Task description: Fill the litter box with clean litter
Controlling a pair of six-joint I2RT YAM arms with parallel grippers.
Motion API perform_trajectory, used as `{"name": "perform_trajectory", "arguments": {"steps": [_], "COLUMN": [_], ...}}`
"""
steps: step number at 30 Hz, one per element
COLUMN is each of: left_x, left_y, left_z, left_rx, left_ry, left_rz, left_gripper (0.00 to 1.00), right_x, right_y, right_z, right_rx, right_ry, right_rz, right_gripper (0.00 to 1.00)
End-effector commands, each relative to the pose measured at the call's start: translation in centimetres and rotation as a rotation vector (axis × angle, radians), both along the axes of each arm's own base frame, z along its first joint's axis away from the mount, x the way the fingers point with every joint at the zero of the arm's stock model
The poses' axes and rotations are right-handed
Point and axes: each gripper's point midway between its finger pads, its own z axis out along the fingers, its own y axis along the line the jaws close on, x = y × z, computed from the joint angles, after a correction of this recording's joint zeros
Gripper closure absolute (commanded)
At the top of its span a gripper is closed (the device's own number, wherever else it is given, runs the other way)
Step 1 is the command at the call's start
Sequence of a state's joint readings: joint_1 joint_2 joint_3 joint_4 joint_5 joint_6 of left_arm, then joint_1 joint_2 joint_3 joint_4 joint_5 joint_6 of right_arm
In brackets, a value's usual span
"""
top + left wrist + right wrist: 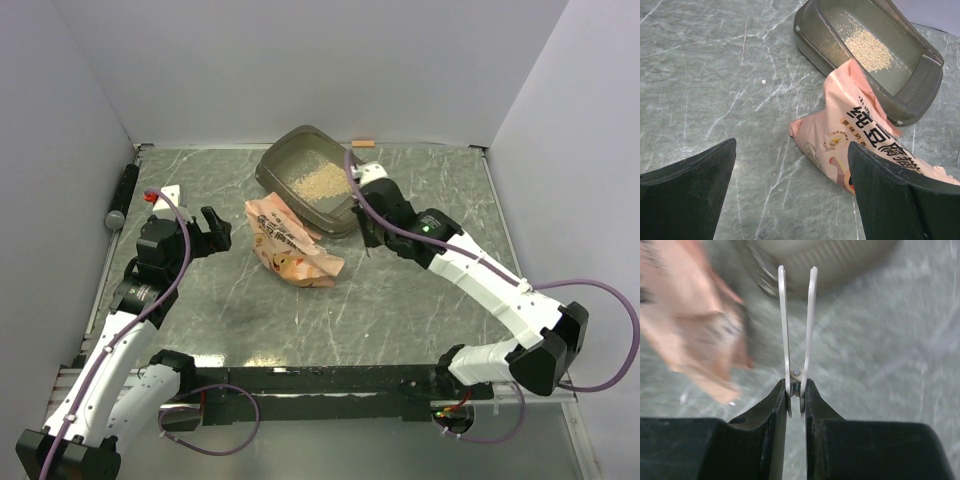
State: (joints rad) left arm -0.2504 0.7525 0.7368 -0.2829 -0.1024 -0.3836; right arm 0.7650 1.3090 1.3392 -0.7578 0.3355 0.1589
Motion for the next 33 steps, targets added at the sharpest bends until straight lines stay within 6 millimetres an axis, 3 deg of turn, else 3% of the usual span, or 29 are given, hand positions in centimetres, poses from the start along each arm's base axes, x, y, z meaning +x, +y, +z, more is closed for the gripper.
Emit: {"name": "perform_trajectory", "arguments": {"steps": [1,3,4,10,16,21,22,23,26,29,33], "left_x": [0.2,0.1,0.1,0.0,0.0,-0.1,-0.1,0.0,0.0,0.1,0.3], "left_y": [-0.3,-0.3,-0.3,-0.3,-0.4,-0.3,-0.3,-0.3,-0.4,-0.4,-0.8], "left_z": [1.1,1.1,1.3,1.5,1.4,1.5,1.6,1.5,1.3,1.2,1.0], "left_rx": [-0.018,-0.018,-0.021,-0.024,-0.027,-0.025,-0.027,-0.026,-0.024,-0.022,-0.027], "left_ry": [-0.026,-0.027,-0.034,-0.042,-0.038,-0.043,-0.044,-0.043,-0.034,-0.031,-0.027], "left_rz": [-0.007,-0.007,-0.007,-0.010,-0.015,-0.011,-0.012,-0.011,-0.014,-0.011,-0.032], "left_gripper": [0.03,0.03,0.03,0.03,0.03,0.03,0.03,0.03,0.03,0.03,0.03], "right_x": [-1.7,-1.8,-2.3,-3.6,-4.0,-4.5,-4.7,-4.6,-4.4,-4.1,-2.9], "right_y": [-5.4,-6.3,-7.3,-9.4,-11.2,-10.9,-10.8,-10.8,-10.7,-10.8,-10.8], "right_z": [-4.5,-5.7,-7.5,-13.4,-17.6,-19.8,-20.1,-20.1,-20.1,-19.1,-16.7], "right_rx": [-0.005,0.036,0.064,0.150,0.148,0.157,0.153,0.153,0.150,0.149,0.145], "right_ry": [0.160,0.189,0.240,0.382,0.487,0.547,0.556,0.560,0.560,0.537,0.486], "right_rz": [-0.224,-0.276,-0.323,-0.473,-0.572,-0.570,-0.567,-0.565,-0.553,-0.548,-0.527], "right_gripper": [1.00,1.00,1.00,1.00,1.00,1.00,0.97,0.83,0.56,0.39,0.30]}}
